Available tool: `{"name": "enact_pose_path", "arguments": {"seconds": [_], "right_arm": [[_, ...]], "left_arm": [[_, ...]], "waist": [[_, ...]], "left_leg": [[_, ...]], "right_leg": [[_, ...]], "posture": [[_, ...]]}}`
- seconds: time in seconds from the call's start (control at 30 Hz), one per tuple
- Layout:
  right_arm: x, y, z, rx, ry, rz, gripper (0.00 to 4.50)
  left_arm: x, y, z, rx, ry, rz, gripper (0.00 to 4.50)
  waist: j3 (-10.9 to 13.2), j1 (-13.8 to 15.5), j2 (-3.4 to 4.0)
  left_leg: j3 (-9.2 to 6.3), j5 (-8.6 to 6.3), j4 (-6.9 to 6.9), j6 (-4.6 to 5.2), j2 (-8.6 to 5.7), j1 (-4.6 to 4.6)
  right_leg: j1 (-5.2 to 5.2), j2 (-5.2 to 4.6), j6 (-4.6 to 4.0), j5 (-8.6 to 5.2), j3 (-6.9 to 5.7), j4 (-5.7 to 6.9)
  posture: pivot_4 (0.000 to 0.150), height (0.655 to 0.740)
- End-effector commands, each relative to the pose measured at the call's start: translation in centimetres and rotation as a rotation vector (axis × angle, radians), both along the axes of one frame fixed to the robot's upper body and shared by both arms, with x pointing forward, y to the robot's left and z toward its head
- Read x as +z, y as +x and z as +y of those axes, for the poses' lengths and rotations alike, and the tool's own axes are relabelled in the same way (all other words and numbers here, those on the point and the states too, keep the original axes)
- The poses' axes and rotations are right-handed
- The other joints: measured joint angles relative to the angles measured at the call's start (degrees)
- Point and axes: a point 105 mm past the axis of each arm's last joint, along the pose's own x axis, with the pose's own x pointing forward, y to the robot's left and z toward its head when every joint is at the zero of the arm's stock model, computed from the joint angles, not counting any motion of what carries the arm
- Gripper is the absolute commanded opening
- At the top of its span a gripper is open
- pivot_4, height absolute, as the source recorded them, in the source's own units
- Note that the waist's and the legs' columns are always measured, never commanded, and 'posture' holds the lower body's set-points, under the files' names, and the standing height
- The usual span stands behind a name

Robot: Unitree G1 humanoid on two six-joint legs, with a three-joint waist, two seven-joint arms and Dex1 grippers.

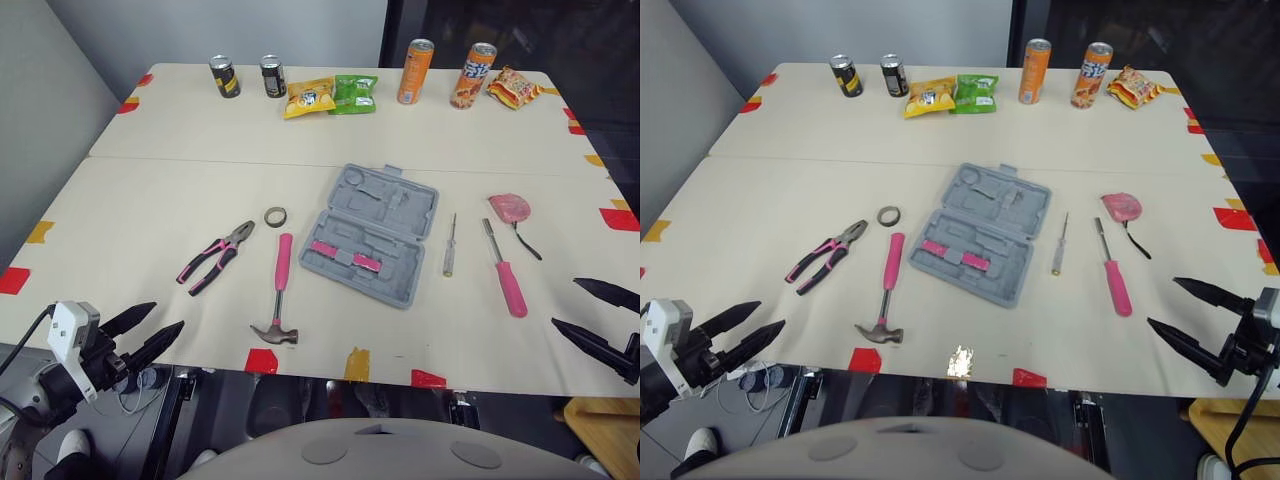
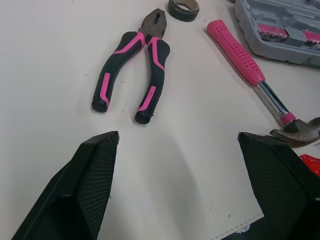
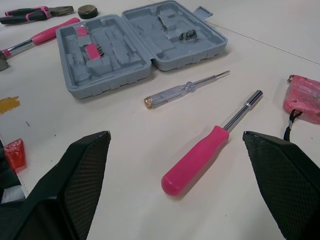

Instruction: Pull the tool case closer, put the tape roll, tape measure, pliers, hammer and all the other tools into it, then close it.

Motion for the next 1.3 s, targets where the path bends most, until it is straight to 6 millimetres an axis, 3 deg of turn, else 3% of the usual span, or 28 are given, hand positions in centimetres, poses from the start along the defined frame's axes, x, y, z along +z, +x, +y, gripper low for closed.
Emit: {"name": "enact_pose_path", "arguments": {"seconds": [0.03,0.43,0.57,0.73,0.77,0.83,1.17,1.2,1.3], "right_arm": [[1.3,0.8,1.0,0.009,0.014,-0.052,4.47],[4.5,5.6,8.0,-0.045,0.088,-0.182,4.47],[4.9,7.1,9.8,-0.110,0.046,-0.144,4.47],[3.4,8.8,11.8,-0.109,-0.016,-0.022,4.47],[3.1,9.0,11.9,-0.116,-0.020,0.001,4.23],[2.0,9.2,12.6,-0.083,-0.064,0.064,3.68],[-0.3,12.4,13.1,-0.136,-0.179,0.139,0.20],[-0.4,12.5,13.2,-0.132,-0.191,0.143,0.01],[-0.8,12.9,13.5,-0.112,-0.231,0.168,0.01]], "left_arm": [[1.0,0.9,-0.1,-0.012,0.007,-0.034,4.02],[7.0,7.0,-3.6,-0.223,0.057,-0.217,4.02],[8.0,9.9,-4.7,-0.305,0.138,-0.173,4.02],[9.0,14.3,-7.1,-0.504,0.195,-0.154,4.02],[8.9,15.0,-7.2,-0.518,0.203,-0.144,4.02],[8.6,16.8,-8.6,-0.600,0.232,-0.130,3.50],[6.9,22.4,-14.3,-0.796,0.347,-0.076,0.01],[6.7,22.6,-14.7,-0.804,0.356,-0.073,0.00],[6.0,23.3,-16.0,-0.812,0.386,-0.072,0.00]], "waist": [[0.0,0.0,0.00],[-0.1,0.2,0.11],[-0.2,0.2,0.14],[-0.2,-0.1,0.16],[-0.2,-0.3,0.16],[-0.2,-0.7,0.18],[-0.2,-0.9,0.13],[-0.2,-0.9,0.13],[-0.2,-0.9,0.13]], "left_leg": [[0.00,0.00,0.00,0.00,0.00,0.00],[-0.02,0.03,0.12,0.03,0.04,-0.01],[-0.04,0.05,0.28,0.00,0.04,0.02],[-0.02,0.16,0.32,-0.30,0.00,0.01],[-0.02,0.19,0.35,-0.34,-0.01,-0.02],[0.05,0.19,0.35,-0.39,-0.03,-0.06],[0.12,0.19,0.63,-0.43,-0.06,-0.24],[0.12,0.18,0.64,-0.43,-0.06,-0.25],[0.12,0.18,0.65,-0.43,-0.06,-0.37]], "right_leg": [[0.00,0.00,0.00,0.00,0.00,0.00],[-0.10,0.01,0.03,0.02,-0.05,0.24],[-0.13,0.00,0.03,0.02,-0.04,0.48],[-0.22,-0.02,0.02,0.03,0.01,0.61],[-0.27,-0.02,0.01,0.03,0.02,0.66],[-0.33,-0.04,-0.01,0.01,0.12,0.72],[-0.59,-0.09,-0.04,0.02,0.27,1.07],[-0.60,-0.09,-0.04,0.02,0.27,1.08],[-0.70,-0.10,-0.03,0.03,0.27,1.13]], "posture": [[0.150,0.7400],[0.150,0.7400],[0.150,0.7400],[0.150,0.7400],[0.150,0.7400],[0.150,0.7400],[0.150,0.7400],[0.150,0.7400],[0.150,0.7400]]}}
